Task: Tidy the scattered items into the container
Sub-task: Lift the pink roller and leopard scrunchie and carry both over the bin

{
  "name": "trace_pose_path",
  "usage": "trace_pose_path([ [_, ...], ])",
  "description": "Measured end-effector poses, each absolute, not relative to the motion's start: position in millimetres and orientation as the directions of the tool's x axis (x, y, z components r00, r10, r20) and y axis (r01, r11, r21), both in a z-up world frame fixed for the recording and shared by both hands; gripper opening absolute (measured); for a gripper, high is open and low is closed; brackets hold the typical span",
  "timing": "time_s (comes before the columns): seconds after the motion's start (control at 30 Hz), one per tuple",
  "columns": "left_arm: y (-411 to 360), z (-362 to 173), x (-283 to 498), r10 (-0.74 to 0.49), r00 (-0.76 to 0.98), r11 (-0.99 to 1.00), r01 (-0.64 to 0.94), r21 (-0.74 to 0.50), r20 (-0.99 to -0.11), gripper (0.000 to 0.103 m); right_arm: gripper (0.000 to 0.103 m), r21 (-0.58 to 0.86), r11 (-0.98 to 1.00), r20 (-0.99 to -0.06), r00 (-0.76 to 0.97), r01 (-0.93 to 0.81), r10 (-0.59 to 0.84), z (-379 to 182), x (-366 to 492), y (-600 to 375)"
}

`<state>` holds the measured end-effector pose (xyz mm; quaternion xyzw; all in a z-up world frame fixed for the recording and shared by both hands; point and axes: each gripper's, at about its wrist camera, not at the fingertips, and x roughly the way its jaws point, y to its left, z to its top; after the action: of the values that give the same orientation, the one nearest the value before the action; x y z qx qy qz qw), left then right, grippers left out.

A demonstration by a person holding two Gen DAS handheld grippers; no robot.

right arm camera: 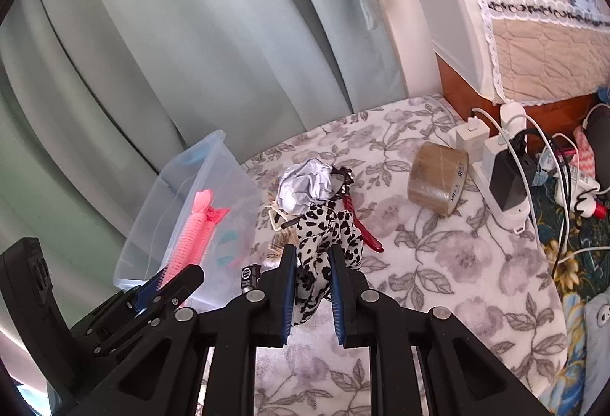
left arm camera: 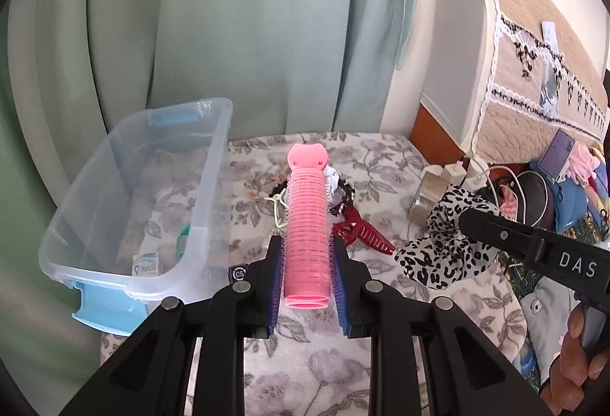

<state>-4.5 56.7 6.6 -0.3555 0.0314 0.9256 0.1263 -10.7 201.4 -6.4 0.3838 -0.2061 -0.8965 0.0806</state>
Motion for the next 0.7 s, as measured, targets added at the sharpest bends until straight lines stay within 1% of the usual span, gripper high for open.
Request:
trace_pose_path([
  [0.1, 41, 20, -3, 0.201, -0.748, -0.972, -0.231, -0.035, -0.633, 0.025, 0.018, 0.419, -0.908, -0.639, -0.701, 0.029, -0.317, 9, -10, 187],
  [0.23, 15, 36, -1, 0.196, -0.781, -0.979, -0.194, -0.067, -0.593, 0.025, 0.018, 0.447, -0.889, -0.588, -0.716, 0.100, -0.376, 33, -10, 165],
  [0.4, -20, 49, 2, 0.179, -0.820, -0.984, -0.143, -0.108, -0.544, 0.025, 0.018, 0.409, -0.891, -0.536, -0.739, 0.196, -0.408, 60, -11, 128],
  [0.7, -79, 48, -5, 0.112, -0.837, -0.987, -0.029, -0.161, -0.536, 0.025, 0.018, 0.375, -0.879, -0.555, -0.689, 0.293, -0.466, 65, -30, 70],
])
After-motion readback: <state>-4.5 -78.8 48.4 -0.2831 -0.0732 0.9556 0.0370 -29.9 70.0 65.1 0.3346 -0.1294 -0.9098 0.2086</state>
